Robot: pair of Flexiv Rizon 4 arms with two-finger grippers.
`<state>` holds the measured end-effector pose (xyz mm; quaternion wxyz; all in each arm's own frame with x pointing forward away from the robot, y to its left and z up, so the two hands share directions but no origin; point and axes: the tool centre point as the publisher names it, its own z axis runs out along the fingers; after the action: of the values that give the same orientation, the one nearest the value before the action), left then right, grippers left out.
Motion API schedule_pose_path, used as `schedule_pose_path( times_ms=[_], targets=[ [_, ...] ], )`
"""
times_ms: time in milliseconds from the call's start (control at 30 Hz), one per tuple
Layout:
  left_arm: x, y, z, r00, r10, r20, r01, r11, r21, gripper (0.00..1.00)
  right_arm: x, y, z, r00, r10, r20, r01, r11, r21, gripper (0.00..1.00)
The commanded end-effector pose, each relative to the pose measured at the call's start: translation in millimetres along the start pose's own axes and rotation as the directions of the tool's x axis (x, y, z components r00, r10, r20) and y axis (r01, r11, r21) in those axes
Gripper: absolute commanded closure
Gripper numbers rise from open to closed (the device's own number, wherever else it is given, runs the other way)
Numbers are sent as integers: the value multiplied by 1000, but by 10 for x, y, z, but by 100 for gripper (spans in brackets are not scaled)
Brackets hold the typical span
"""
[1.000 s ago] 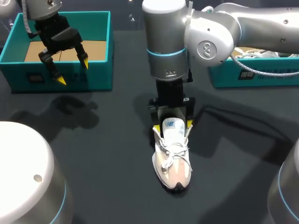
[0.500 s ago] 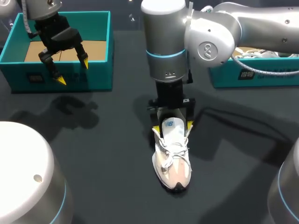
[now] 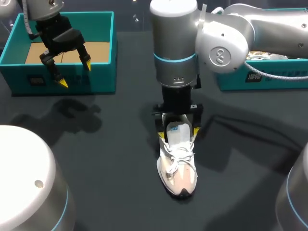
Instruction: Take the shoe out of the shoebox, open the shoe tongue, remove and reinsert the insole, then place the shoe into the shoebox
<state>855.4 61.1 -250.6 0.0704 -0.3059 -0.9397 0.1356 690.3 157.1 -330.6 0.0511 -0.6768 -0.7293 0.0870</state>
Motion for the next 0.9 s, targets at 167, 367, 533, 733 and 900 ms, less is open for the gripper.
schedule_pose_path(
  times_ms=[167, 367, 533, 733, 900],
  targets=[
    [3, 1, -4, 1000, 1, -1, -1, 1000, -2, 0, -133, -302, 36, 998, 14, -63, -15, 1000, -22, 10],
    [3, 1, -4, 1000, 1, -1, -1, 1000, -2, 0, -125, -549, -62, 998, 27, -64, -31, 998, -60, 23],
    [3, 1, -4, 1000, 1, -1, -1, 1000, -2, 0, -162, -762, -109, 996, 31, -89, -39, 995, -88, 51],
    [3, 1, -4, 1000, 1, -1, -1, 1000, -2, 0, -187, -928, -164, 994, 65, -87, -74, 991, -114, 58],
    [3, 1, -4, 1000, 1, -1, -1, 1000, -2, 0, -111, -830, -218, 997, 35, -65, -45, 986, -159, 65]
  ],
)
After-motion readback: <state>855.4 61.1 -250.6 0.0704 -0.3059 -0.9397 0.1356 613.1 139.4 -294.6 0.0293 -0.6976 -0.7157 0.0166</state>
